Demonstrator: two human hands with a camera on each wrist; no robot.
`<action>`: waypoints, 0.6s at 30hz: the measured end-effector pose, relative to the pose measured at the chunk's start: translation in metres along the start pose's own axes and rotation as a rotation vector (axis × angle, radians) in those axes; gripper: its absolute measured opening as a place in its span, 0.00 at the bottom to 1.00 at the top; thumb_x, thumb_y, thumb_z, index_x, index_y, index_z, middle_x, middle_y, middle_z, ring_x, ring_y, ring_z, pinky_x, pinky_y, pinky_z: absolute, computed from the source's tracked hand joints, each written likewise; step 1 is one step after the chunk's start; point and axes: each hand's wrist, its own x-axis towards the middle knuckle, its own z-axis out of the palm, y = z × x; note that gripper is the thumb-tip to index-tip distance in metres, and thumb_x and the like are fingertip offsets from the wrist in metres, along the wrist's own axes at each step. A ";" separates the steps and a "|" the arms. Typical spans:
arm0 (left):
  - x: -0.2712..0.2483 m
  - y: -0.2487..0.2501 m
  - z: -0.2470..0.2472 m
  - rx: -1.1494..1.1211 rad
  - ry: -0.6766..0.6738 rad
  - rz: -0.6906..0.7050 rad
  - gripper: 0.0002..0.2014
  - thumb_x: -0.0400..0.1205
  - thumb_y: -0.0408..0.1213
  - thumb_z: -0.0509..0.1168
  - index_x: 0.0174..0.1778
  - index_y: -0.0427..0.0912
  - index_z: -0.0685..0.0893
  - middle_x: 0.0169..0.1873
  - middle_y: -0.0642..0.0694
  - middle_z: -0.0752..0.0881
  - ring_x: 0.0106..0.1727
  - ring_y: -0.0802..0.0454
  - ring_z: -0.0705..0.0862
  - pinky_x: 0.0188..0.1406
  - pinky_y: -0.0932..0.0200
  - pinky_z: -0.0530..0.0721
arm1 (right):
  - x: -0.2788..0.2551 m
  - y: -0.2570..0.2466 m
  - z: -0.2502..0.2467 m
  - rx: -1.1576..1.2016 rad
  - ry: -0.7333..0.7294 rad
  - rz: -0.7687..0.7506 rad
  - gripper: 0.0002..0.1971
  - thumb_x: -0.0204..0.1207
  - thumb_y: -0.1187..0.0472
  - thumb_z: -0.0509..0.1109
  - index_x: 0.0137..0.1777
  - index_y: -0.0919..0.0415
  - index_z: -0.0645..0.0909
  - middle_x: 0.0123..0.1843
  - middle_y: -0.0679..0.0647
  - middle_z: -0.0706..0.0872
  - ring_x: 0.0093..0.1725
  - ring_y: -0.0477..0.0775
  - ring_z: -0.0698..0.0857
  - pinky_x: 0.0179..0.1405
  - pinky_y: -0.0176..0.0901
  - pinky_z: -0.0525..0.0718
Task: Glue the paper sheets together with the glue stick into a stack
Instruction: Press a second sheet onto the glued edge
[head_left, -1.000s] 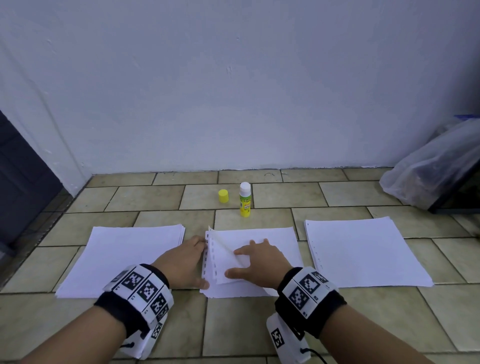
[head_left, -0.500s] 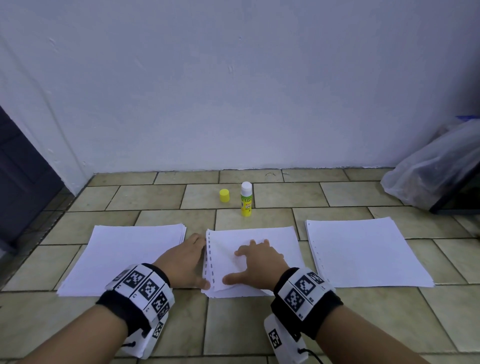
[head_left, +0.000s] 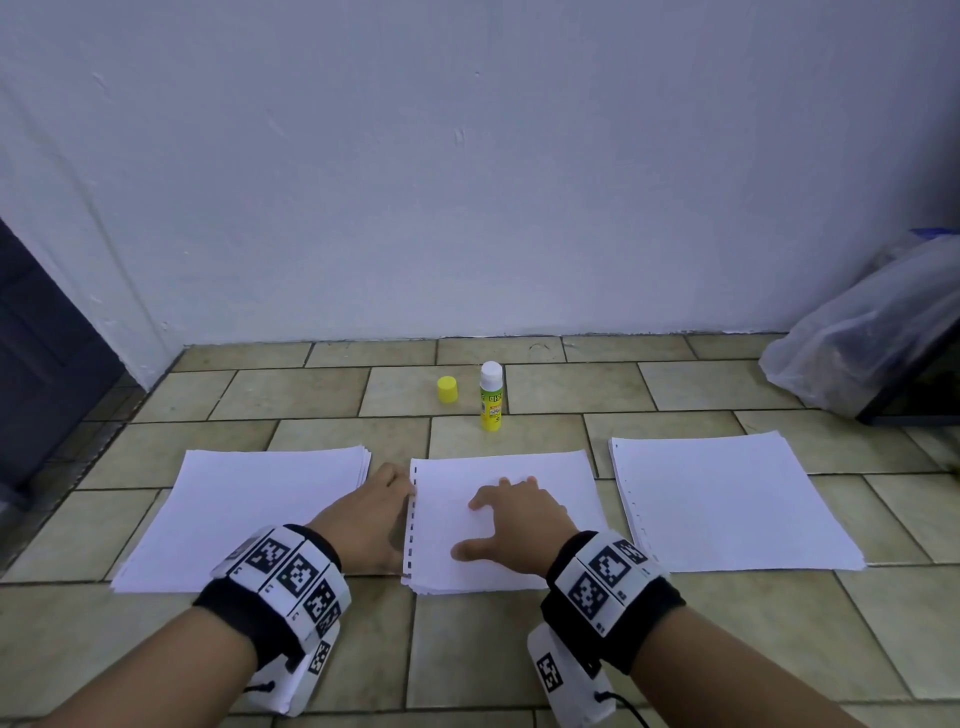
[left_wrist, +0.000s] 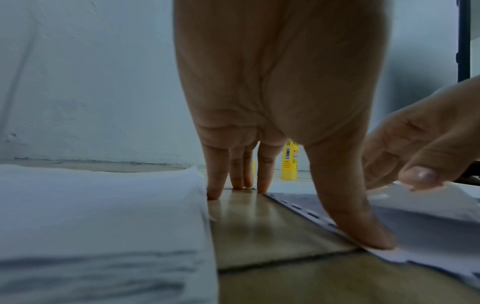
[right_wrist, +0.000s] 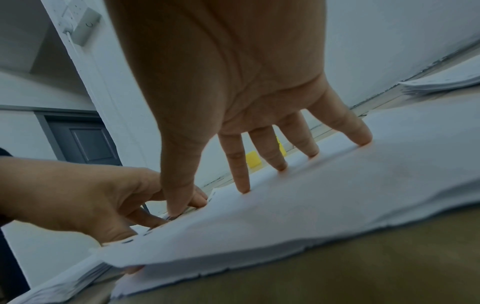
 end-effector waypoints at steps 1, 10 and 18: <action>0.000 0.000 0.000 -0.001 0.000 0.005 0.39 0.69 0.52 0.76 0.74 0.46 0.67 0.71 0.53 0.63 0.68 0.58 0.72 0.68 0.59 0.76 | 0.000 0.000 0.001 -0.003 0.005 -0.002 0.35 0.68 0.34 0.72 0.72 0.47 0.72 0.70 0.53 0.74 0.76 0.62 0.64 0.69 0.66 0.72; 0.001 0.002 -0.014 0.005 -0.086 0.019 0.27 0.79 0.38 0.67 0.75 0.42 0.69 0.76 0.50 0.58 0.74 0.53 0.69 0.74 0.61 0.69 | 0.000 0.000 0.000 -0.021 -0.007 0.004 0.31 0.70 0.36 0.71 0.71 0.47 0.72 0.70 0.52 0.74 0.76 0.62 0.64 0.69 0.65 0.73; 0.000 0.021 -0.004 0.131 -0.017 -0.048 0.49 0.70 0.57 0.76 0.79 0.35 0.59 0.83 0.48 0.45 0.80 0.49 0.61 0.74 0.55 0.70 | -0.009 -0.020 -0.005 -0.238 -0.098 0.082 0.33 0.75 0.51 0.73 0.76 0.51 0.60 0.74 0.59 0.66 0.76 0.71 0.62 0.66 0.75 0.71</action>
